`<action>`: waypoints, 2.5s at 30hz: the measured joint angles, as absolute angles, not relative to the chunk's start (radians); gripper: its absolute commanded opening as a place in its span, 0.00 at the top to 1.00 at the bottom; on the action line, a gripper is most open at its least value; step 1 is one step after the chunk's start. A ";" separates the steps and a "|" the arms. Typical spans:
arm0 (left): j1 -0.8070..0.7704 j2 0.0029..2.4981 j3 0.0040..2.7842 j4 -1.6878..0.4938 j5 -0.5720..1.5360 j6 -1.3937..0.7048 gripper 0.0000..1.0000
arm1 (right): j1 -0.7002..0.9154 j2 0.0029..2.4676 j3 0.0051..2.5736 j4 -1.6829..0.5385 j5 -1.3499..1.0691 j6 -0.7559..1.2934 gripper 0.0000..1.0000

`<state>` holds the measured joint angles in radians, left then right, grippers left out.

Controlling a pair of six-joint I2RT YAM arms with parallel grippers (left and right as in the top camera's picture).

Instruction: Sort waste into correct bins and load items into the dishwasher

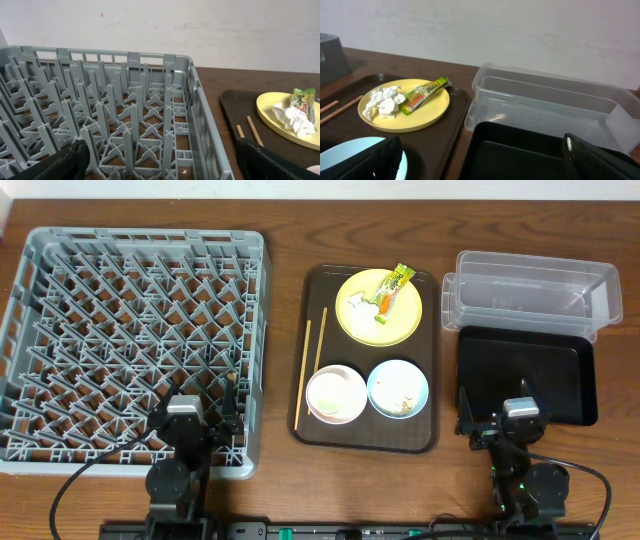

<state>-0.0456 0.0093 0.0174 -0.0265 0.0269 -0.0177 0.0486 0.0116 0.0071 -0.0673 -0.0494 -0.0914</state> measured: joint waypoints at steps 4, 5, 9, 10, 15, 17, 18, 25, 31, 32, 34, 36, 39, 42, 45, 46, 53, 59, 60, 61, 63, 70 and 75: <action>-0.046 0.009 0.017 -0.027 0.027 -0.018 0.05 | 0.049 0.012 0.007 -0.067 -0.050 -0.092 0.00; -0.046 0.009 0.017 -0.027 0.027 -0.018 0.05 | 0.049 0.012 0.007 -0.067 -0.049 -0.092 0.01; -0.046 0.009 0.017 -0.027 0.027 -0.018 0.05 | 0.049 0.012 0.007 -0.067 -0.049 -0.092 0.01; -0.046 0.009 0.017 -0.027 0.027 -0.018 0.05 | 0.049 0.012 0.007 -0.067 -0.049 -0.092 0.01; -0.046 0.009 0.017 -0.027 0.027 -0.018 0.05 | 0.049 0.012 0.007 -0.067 -0.050 -0.092 0.01; -0.046 0.009 0.017 -0.027 0.027 -0.018 0.05 | 0.049 0.012 0.007 -0.067 -0.049 -0.092 0.01; -0.046 0.009 0.017 -0.027 0.027 -0.018 0.05 | 0.049 0.012 0.007 -0.067 -0.050 -0.092 0.01; -0.046 0.009 0.017 -0.027 0.027 -0.018 0.05 | 0.049 0.012 0.007 -0.067 -0.049 -0.092 0.01; -0.046 0.009 0.017 -0.027 0.027 -0.018 0.05 | 0.049 0.012 0.007 -0.067 -0.049 -0.092 0.01; -0.046 0.009 0.017 -0.027 0.027 -0.018 0.05 | 0.049 0.012 0.007 -0.067 -0.049 -0.092 0.01; -0.046 0.009 0.017 -0.027 0.027 -0.018 0.05 | 0.049 0.012 0.007 -0.067 -0.049 -0.092 0.01; -0.046 0.009 0.017 -0.027 0.027 -0.018 0.05 | 0.049 0.012 0.007 -0.067 -0.050 -0.092 0.01; -0.046 0.009 0.017 -0.027 0.027 -0.018 0.05 | 0.049 0.012 0.007 -0.067 -0.050 -0.092 0.01; -0.046 0.009 0.017 -0.027 0.027 -0.018 0.05 | 0.049 0.012 0.007 -0.067 -0.050 -0.088 0.01; -0.046 0.009 0.018 -0.027 0.027 -0.018 0.05 | 0.049 0.012 0.007 -0.067 -0.050 -0.074 0.01; -0.046 0.009 0.019 -0.029 0.027 -0.018 0.05 | 0.049 0.012 0.007 -0.067 -0.050 -0.067 0.01; -0.046 0.039 0.057 -0.105 0.024 -0.018 0.05 | 0.049 0.012 0.008 -0.070 -0.050 -0.037 0.01; -0.046 0.170 0.191 -0.242 0.023 -0.018 0.05 | 0.049 0.022 0.079 -0.158 -0.045 -0.033 0.01; -0.046 0.197 0.221 -0.258 0.023 -0.018 0.05 | 0.049 0.030 0.097 -0.175 -0.043 -0.033 0.01; -0.046 0.231 0.258 -0.276 0.023 -0.018 0.05 | 0.049 0.043 0.122 -0.194 -0.038 -0.033 0.01; -0.046 0.290 0.320 -0.316 0.023 -0.018 0.05 | 0.049 0.087 0.179 -0.220 -0.029 -0.033 0.01; -0.046 0.537 0.556 -0.530 0.023 -0.018 0.05 | 0.049 0.355 0.389 -0.271 -0.029 -0.033 0.01; -0.046 0.694 0.748 -0.755 0.023 -0.018 0.05 | 0.048 0.604 0.572 -0.327 -0.074 -0.033 0.01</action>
